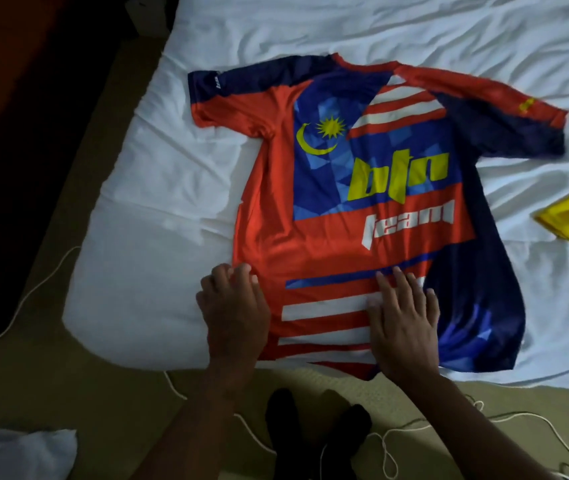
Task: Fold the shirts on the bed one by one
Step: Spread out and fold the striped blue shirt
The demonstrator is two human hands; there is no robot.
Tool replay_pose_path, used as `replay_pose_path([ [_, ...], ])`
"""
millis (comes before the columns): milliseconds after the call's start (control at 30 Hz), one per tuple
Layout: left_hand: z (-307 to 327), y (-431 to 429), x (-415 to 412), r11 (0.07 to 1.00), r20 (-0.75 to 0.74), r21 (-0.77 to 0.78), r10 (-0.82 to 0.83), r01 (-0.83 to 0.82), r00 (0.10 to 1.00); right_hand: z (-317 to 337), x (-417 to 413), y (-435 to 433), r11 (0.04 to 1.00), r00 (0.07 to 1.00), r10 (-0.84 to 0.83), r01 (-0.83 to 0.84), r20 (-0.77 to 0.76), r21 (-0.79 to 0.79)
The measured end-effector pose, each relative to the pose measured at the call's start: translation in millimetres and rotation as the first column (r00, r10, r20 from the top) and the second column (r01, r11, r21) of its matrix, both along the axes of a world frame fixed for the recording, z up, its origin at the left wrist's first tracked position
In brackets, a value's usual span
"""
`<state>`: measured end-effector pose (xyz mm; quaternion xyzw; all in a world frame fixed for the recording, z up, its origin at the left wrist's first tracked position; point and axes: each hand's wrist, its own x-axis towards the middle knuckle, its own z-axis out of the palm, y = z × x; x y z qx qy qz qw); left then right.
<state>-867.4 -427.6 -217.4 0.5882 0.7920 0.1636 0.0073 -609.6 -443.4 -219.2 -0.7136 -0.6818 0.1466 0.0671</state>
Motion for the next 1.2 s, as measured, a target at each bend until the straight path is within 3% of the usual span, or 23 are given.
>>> replay_pose_path([
  [100, -2.3, 8.2, 45.3, 0.97, 0.031, 0.045, -0.24, 0.239, 0.97, 8.0, 38.2, -1.4, 0.979, 0.984, -0.178, 0.179, -0.021, 0.093],
  [167, -11.5, 12.5, 80.2, 0.907, 0.088, 0.048, -0.422, 0.419, 0.902, 8.3, 67.2, 0.2, 0.938, 0.942, -0.333, 0.335, -0.038, 0.091],
  [267, -26.2, 22.9, 129.4, 0.81, 0.161, -0.026, -0.574, 0.585, 0.802, 9.8, 103.6, 6.3, 0.799, 0.798, -0.598, 0.601, -0.078, 0.028],
  [333, -34.4, 31.8, 154.1, 0.794, 0.162, -0.091, -0.584, 0.601, 0.795, 12.5, 118.5, 12.1, 0.699, 0.696, -0.715, 0.712, -0.066, -0.068],
  [433, -44.6, 40.0, 173.0, 0.803, 0.11, -0.163, -0.563, 0.573, 0.819, 11.4, 133.2, 16.9, 0.625, 0.619, -0.779, 0.749, -0.105, -0.219],
  [567, -51.7, 38.5, 175.0, 0.813, 0.032, -0.189, -0.556, 0.551, 0.831, 15.8, 137.8, 15.3, 0.641, 0.538, -0.751, 0.733, -0.382, -0.228],
  [667, -54.4, 38.1, 175.0, 0.814, -0.014, -0.21, -0.556, 0.542, 0.831, 17.8, 151.2, 6.9, 0.636, 0.499, -0.725, 0.749, -0.476, -0.184],
  [800, -55.8, 37.5, 175.7, 0.817, -0.054, -0.231, -0.554, 0.529, 0.831, 10.4, 177.3, -11.1, 0.666, 0.567, -0.721, 0.725, -0.399, -0.174],
  [867, -55.4, 38.4, 176.4, 0.817, -0.059, -0.239, -0.551, 0.524, 0.832, 5.8, 182.7, -15.1, 0.709, 0.656, -0.698, 0.69, -0.288, -0.147],
  [1000, -55.6, 38.1, 177.4, 0.815, -0.068, -0.273, -0.546, 0.511, 0.835, 0.6, 174.0, -3.6, 0.801, 0.806, -0.565, 0.587, -0.173, 0.12],
  [1100, -49.1, 42.4, 186.2, 0.835, -0.027, -0.262, -0.508, 0.484, 0.861, 5.7, 155.4, 24.0, 0.928, 0.952, -0.289, 0.305, -0.104, 0.212],
  [1200, -37.9, 58.7, 208.7, 0.817, 0.015, -0.158, -0.56, 0.555, 0.828, -8.6, 148.7, 50.1, 0.994, 0.999, 0.04, -0.043, 0.036, 0.099],
])
